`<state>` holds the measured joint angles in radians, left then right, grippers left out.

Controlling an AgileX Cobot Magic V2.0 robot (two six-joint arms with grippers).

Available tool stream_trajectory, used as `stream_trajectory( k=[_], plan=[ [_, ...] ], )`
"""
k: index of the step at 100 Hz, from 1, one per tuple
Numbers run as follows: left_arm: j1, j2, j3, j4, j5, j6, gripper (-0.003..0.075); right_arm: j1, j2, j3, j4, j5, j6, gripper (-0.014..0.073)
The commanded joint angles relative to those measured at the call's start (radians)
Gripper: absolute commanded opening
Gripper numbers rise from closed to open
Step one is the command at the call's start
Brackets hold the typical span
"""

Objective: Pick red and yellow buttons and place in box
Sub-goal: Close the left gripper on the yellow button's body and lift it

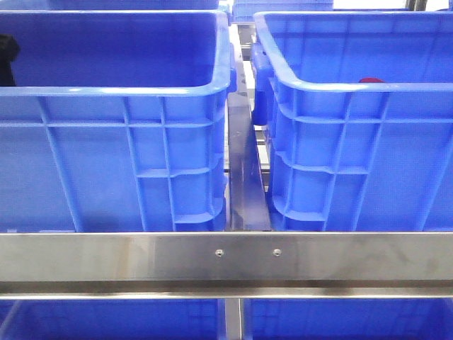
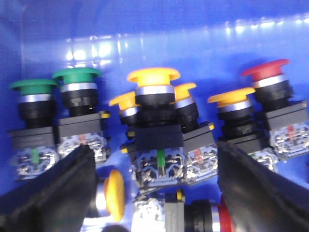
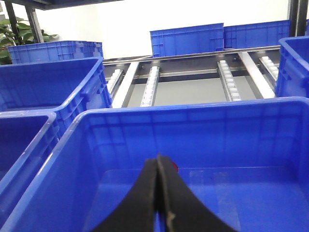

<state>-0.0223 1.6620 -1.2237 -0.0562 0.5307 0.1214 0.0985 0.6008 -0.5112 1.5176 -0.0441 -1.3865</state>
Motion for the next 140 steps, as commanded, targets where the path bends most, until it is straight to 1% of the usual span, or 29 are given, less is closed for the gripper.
stream_trajectory(
  k=[1,32,54,58,63,68,73,74,76,80,87,92,110,121,129,140],
  plan=[
    [0.002,-0.019,-0.031,-0.007,-0.066,-0.005,0.0477,-0.008,-0.002,-0.028,0.003,0.007,-0.008,-0.0068],
    [0.002,0.058,-0.031,-0.001,-0.093,-0.005,0.0477,-0.008,-0.002,-0.028,0.003,0.007,-0.008,-0.0068],
    [0.002,0.064,-0.031,0.001,-0.093,-0.005,0.0470,-0.008,-0.002,-0.028,0.003,0.007,-0.008,-0.0068],
    [0.002,0.064,-0.031,0.001,-0.093,-0.005,0.0447,-0.008,-0.002,-0.028,0.003,0.007,-0.008,-0.0068],
    [0.002,0.064,-0.031,0.001,-0.093,-0.005,0.0396,-0.008,-0.002,-0.028,0.003,0.007,-0.008,-0.0068],
    [0.002,0.064,-0.031,0.001,-0.091,-0.005,0.0324,-0.008,-0.002,-0.028,0.003,0.007,-0.008,-0.0068],
    [0.002,0.064,-0.031,0.001,-0.088,-0.005,0.0230,-0.008,-0.002,-0.028,0.003,0.007,-0.008,-0.0068],
    [0.002,0.064,-0.031,0.001,-0.088,-0.005,0.0230,-0.008,-0.002,-0.028,0.003,0.007,-0.008,-0.0068],
    [0.002,0.064,-0.031,0.001,-0.086,-0.005,0.0183,-0.008,-0.002,-0.028,0.003,0.007,-0.008,-0.0068],
    [0.002,0.064,-0.031,0.001,-0.084,-0.005,0.0118,-0.008,-0.002,-0.028,0.003,0.007,-0.008,-0.0068],
    [0.002,0.053,-0.031,0.001,-0.081,-0.005,0.0026,-0.008,-0.002,-0.028,0.003,0.007,-0.008,-0.0068],
    [0.002,0.041,-0.031,0.001,-0.075,-0.005,-0.0021,-0.008,-0.002,-0.028,0.003,0.007,-0.008,-0.0068],
    [0.002,-0.042,-0.031,0.001,-0.038,-0.005,-0.0019,-0.008,-0.002,-0.028,0.003,0.008,-0.008,-0.0068],
    [-0.010,-0.113,-0.031,-0.013,0.018,-0.005,-0.0019,-0.008,-0.002,-0.028,0.003,0.011,-0.008,-0.0068],
    [-0.038,-0.163,-0.031,-0.015,0.073,-0.005,-0.0019,-0.008,-0.002,-0.028,0.003,0.018,-0.008,-0.0068],
    [-0.101,-0.237,-0.031,-0.015,0.116,-0.005,-0.0019,-0.008,-0.002,-0.028,0.003,0.026,-0.008,-0.0068]
  ],
)
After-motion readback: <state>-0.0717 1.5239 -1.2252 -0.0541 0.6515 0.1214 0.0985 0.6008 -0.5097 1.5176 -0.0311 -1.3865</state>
